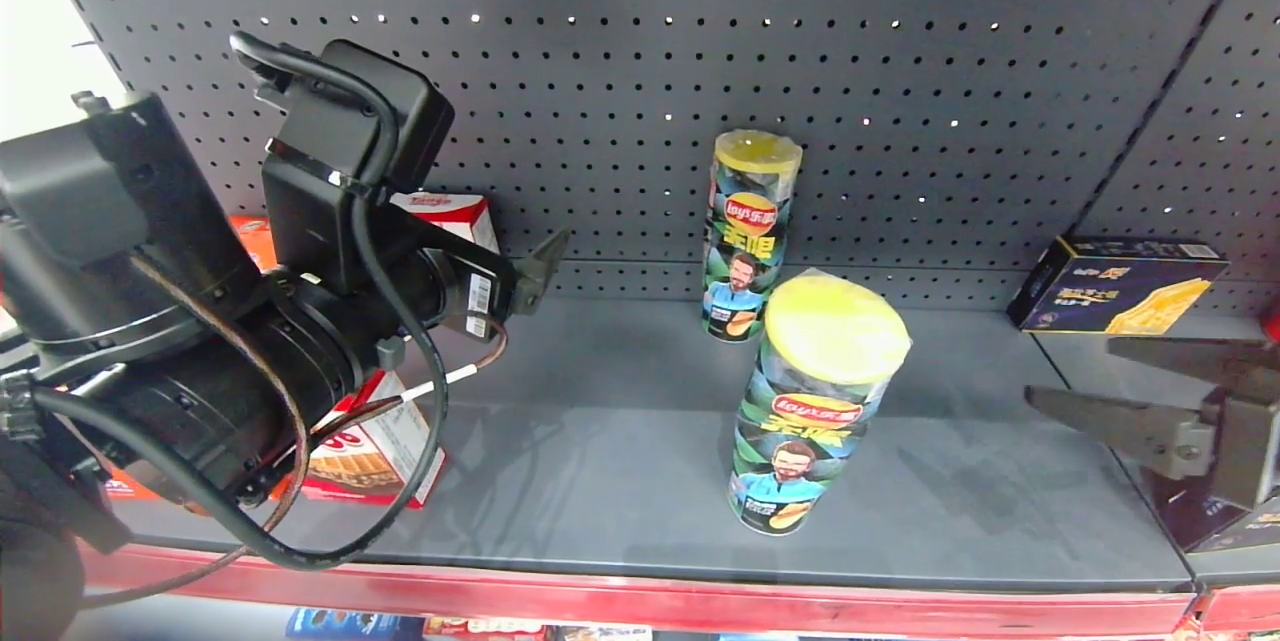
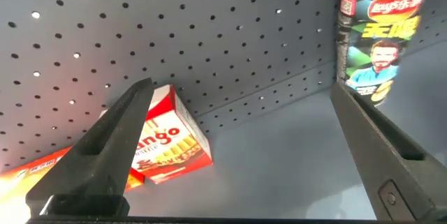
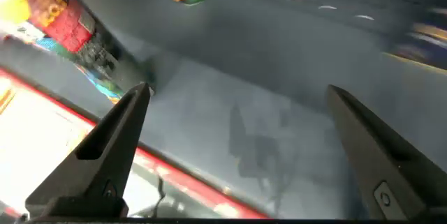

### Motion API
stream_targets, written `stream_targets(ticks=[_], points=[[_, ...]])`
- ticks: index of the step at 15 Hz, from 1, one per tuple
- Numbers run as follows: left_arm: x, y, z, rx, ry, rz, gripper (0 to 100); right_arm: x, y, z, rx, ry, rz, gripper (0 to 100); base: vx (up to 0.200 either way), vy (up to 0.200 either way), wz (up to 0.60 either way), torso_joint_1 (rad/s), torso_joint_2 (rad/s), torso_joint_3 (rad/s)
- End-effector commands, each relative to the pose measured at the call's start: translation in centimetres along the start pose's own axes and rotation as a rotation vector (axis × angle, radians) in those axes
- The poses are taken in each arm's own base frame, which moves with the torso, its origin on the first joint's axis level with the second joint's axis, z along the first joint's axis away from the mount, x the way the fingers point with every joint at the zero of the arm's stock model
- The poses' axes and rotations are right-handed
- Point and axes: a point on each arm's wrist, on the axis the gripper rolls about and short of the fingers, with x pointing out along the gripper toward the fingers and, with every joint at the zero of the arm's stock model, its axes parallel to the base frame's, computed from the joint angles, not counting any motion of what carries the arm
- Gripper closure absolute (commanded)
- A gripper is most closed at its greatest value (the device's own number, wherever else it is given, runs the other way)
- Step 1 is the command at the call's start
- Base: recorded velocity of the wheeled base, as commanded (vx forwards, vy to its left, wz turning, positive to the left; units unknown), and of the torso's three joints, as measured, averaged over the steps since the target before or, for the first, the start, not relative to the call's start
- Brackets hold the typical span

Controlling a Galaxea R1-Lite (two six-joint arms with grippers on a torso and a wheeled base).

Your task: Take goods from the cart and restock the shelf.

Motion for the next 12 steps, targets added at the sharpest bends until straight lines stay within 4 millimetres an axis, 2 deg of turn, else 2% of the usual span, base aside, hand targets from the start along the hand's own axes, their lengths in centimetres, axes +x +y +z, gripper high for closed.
stream_targets(ticks=[1, 8, 12], points=[[0.1, 0.0, -0.1, 0.000, 0.002, 0.005, 0, 4.2, 0.4, -1.2, -0.004, 0.135, 0.049, 0, 0.000, 0.000, 0.00, 0.000, 0.00, 0.000], [0.4, 0.9, -0.1, -0.005, -0.015, 0.028, 0, 6.5, 2.0, -2.4, -0.059, 0.224, 0.130, 0, 0.000, 0.000, 0.00, 0.000, 0.00, 0.000], [0.5, 1.1, -0.2, -0.004, -0.012, 0.033, 0, 7.9, 2.5, -2.2, -0.085, 0.240, 0.152, 0, 0.000, 0.000, 0.00, 0.000, 0.00, 0.000]])
